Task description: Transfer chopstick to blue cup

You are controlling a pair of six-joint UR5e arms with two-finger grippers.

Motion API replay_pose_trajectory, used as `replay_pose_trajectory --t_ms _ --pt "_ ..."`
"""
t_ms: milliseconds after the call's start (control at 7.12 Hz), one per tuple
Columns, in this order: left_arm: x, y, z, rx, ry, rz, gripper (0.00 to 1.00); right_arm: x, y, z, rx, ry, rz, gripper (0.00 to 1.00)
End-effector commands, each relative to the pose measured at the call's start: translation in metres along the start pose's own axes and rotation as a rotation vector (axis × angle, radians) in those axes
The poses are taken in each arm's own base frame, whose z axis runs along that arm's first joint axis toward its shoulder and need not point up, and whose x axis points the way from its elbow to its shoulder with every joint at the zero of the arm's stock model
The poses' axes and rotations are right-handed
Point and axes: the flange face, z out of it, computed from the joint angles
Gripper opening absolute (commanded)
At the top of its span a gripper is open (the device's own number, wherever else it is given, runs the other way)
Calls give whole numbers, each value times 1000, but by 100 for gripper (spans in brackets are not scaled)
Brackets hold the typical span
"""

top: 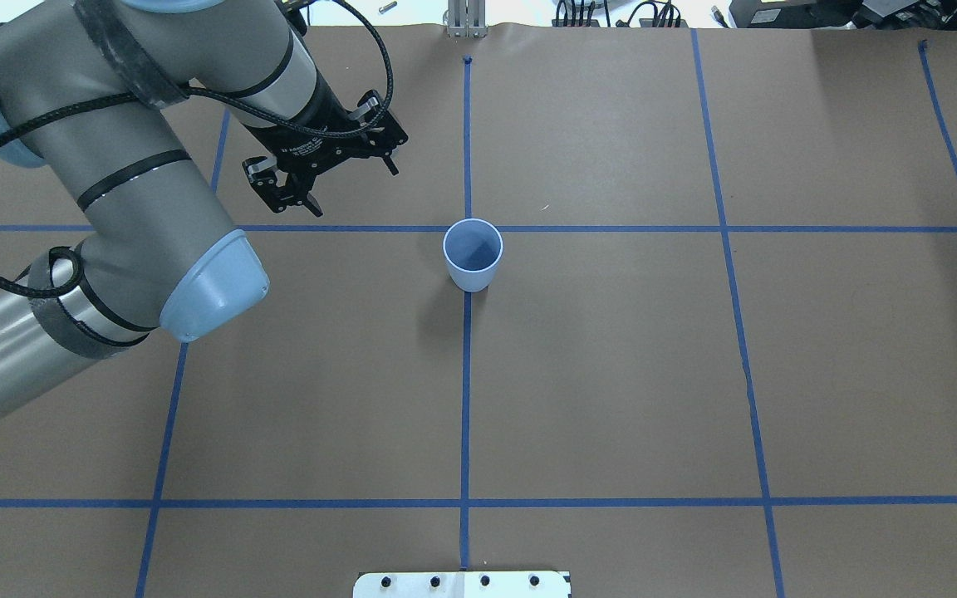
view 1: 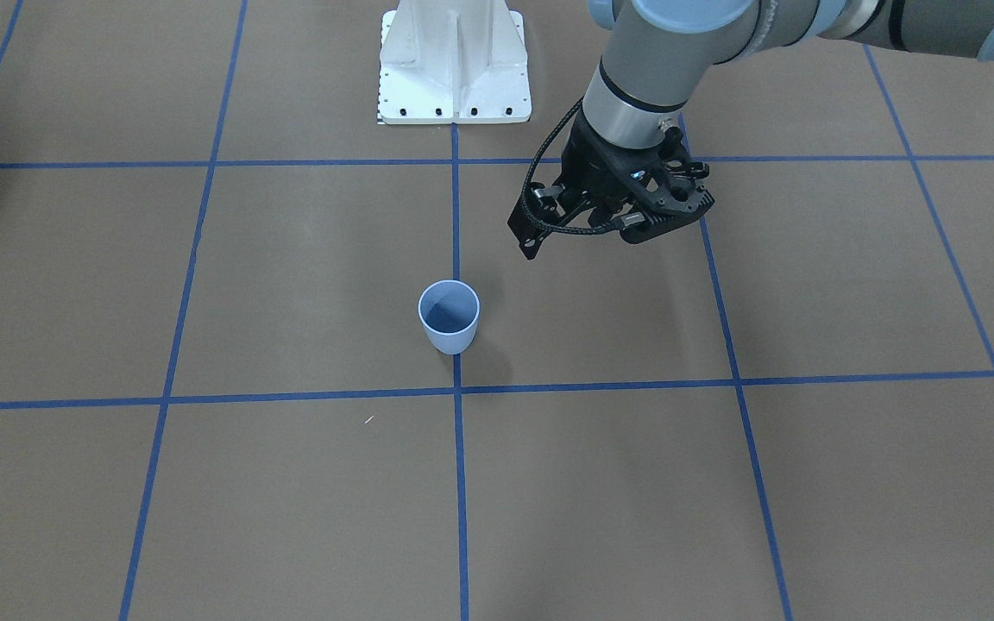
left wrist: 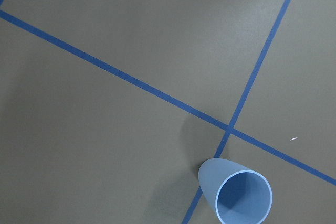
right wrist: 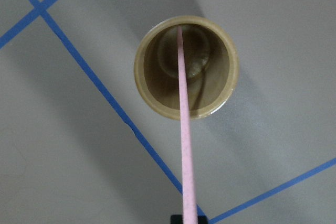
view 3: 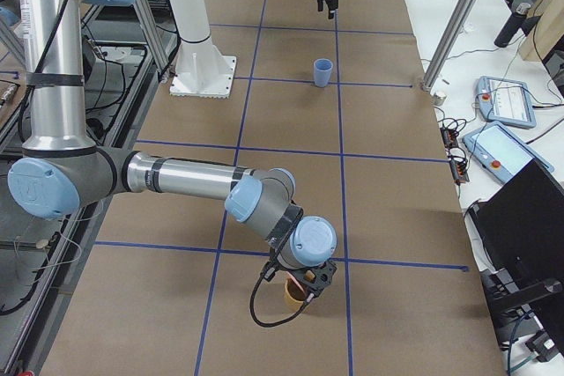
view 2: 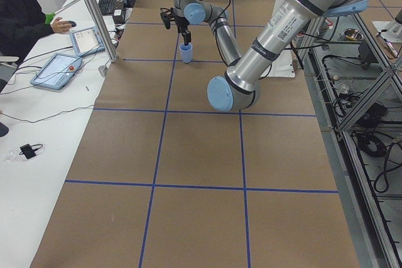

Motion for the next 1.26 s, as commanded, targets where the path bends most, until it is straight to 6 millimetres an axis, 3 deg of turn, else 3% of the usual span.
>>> replay_pose_trajectory --t_ms 0,421,843,1124 --pt "-1 0 1 -1 -1 -1 99 -14 21 -24 4 -6 20 0" --pt "-2 -1 2 -1 -4 -2 99 -28 42 -41 27 -2 7 0" --pt "-3 -2 2 -1 -3 -2 98 -50 81 -82 80 -20 -9 0" --pt "-13 -6 10 -2 -18 -5 99 -74 92 -105 91 -28 -17 0"
